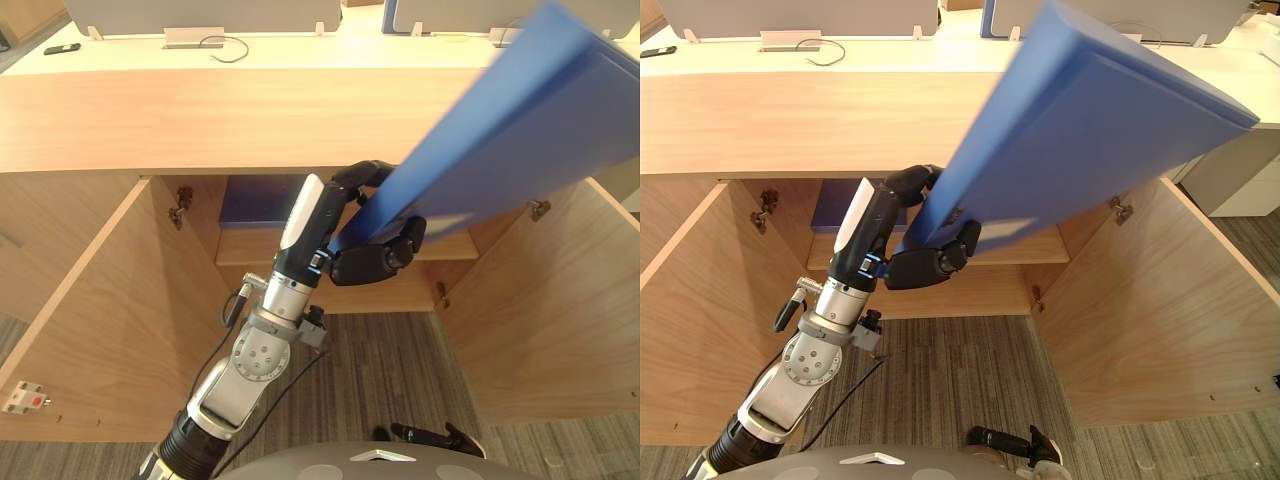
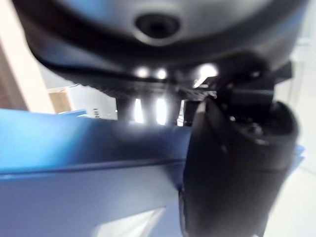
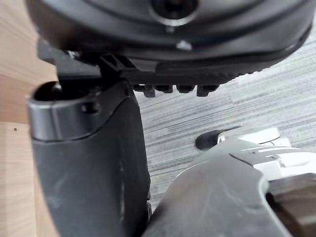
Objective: Walk over to the cabinet, pick up the folder, carry it to the office cabinet, place the folder inside the office cabinet, then close the office cabinet door
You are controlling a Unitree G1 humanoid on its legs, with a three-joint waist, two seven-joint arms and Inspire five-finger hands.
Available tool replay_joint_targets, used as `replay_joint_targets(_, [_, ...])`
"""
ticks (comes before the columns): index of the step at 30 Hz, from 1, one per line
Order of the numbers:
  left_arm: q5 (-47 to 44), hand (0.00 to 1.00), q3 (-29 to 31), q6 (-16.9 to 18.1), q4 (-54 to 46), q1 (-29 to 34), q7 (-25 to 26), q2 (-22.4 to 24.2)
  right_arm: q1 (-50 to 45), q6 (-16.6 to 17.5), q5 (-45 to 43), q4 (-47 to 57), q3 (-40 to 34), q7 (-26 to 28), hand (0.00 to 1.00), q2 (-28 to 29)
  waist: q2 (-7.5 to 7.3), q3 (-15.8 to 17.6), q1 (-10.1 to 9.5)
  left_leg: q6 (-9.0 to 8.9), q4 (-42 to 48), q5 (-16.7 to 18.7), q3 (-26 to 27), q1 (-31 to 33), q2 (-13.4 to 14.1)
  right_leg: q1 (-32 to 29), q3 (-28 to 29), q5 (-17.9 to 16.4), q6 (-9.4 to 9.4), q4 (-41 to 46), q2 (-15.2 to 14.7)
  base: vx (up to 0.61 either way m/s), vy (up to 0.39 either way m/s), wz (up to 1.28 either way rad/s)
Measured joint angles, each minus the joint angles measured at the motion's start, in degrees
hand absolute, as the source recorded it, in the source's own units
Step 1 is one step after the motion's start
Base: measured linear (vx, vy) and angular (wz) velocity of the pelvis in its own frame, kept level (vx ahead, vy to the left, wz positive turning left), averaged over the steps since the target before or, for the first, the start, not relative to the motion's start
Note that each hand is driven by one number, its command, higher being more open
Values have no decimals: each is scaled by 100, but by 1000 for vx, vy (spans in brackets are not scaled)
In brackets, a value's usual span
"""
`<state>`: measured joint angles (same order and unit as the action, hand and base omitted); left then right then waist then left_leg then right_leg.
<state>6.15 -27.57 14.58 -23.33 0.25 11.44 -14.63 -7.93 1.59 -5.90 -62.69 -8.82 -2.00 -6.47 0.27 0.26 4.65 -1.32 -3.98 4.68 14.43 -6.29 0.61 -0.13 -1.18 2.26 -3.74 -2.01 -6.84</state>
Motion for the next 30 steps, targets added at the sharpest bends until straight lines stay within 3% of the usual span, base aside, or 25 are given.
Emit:
replay_joint_targets(5, [-1063,0,431,-126,0,56,187,253,-25,13,-873,315,145,-385,100,75,5,-5,-81,4,122,-4,-17,112,18,-70,7,3,-5,37,1,-53,-55,2])
replay_joint_targets(8, [-1601,0,667,-128,-25,109,348,438,-98,-45,-1154,1594,215,-678,100,284,6,-5,-144,3,170,-5,22,85,58,-69,12,24,-36,99,32,-63,-52,-7])
replay_joint_targets(9, [-1899,0,789,-127,-121,229,335,500,-180,-69,-1157,2517,282,-712,100,385,17,-12,-142,2,179,-5,77,66,72,-71,25,50,-71,104,48,-95,-63,-15])
replay_joint_targets(13, [-3157,0,1006,-127,-234,284,70,571,-140,104,-1492,4768,179,-838,100,537,10,-22,-223,4,254,-4,126,76,80,-69,102,105,-147,104,45,-92,-42,-6])
replay_joint_targets(18, [-4642,0,1432,-126,-237,284,-238,578,-248,531,-2007,6479,-435,-1027,100,952,8,-23,-158,3,289,-4,194,65,85,-71,150,114,-160,99,51,-59,-34,-7])
replay_joint_targets(21, [-5405,0,1683,-125,-208,285,-467,572,-256,763,-2212,7006,-825,-1221,100,972,6,-21,-120,-23,284,18,339,-9,90,-65,223,124,-176,95,75,-56,-31,-24])
replay_joint_targets(24, [-5812,0,1789,-121,-121,286,-737,570,-258,1101,-2760,7392,-1050,-1190,100,985,4,-22,-92,-34,293,42,427,-22,93,-69,301,124,-176,85,88,-66,-28,-18])
replay_joint_targets(26, [-5991,0,1786,-122,31,287,-1019,565,-253,1301,-3359,7664,-1046,-879,100,946,9,-25,-33,-35,296,44,440,-25,95,-69,306,124,-176,82,92,-57,-41,-6])
replay_joint_targets(30, [-6005,0,1730,-224,479,282,-1427,445,-38,1367,-3787,7955,-609,-323,100,378,16,-32,31,-35,343,44,444,-20,97,-59,307,126,-179,85,92,-62,-43,-1])
